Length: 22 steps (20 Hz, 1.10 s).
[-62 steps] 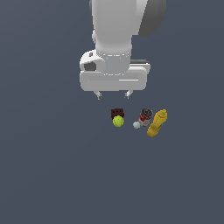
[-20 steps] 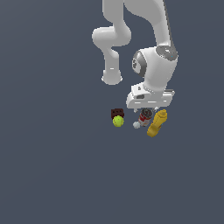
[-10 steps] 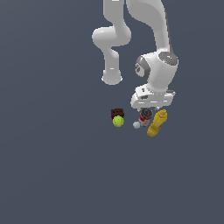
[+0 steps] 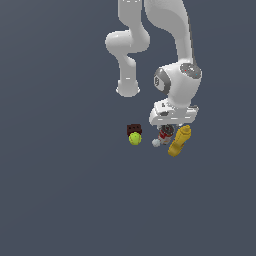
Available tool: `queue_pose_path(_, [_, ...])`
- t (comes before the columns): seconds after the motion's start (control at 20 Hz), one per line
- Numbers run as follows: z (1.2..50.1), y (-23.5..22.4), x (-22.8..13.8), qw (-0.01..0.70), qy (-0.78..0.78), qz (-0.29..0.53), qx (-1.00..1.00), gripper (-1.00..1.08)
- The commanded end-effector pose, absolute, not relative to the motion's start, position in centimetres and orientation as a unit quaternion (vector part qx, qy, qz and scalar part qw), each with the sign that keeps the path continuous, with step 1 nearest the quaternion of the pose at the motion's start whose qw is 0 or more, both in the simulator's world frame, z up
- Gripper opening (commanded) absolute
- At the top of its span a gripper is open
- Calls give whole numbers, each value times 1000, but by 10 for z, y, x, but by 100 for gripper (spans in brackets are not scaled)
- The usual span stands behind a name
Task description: Pick up a designated object from a clutter of objects.
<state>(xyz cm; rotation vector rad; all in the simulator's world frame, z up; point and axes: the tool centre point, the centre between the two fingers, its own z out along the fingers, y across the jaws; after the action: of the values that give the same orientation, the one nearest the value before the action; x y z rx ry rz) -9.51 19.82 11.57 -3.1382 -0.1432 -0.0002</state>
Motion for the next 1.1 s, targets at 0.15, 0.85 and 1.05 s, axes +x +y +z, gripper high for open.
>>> queue_pose_path(0.15, [91, 199, -96, 0, -46, 0, -999, 100])
queue_pose_path(0.85, [77, 199, -96, 0, -46, 0, -999, -100])
queue_pose_path(1.05, [78, 199, -97, 0, -46, 0, -999, -100])
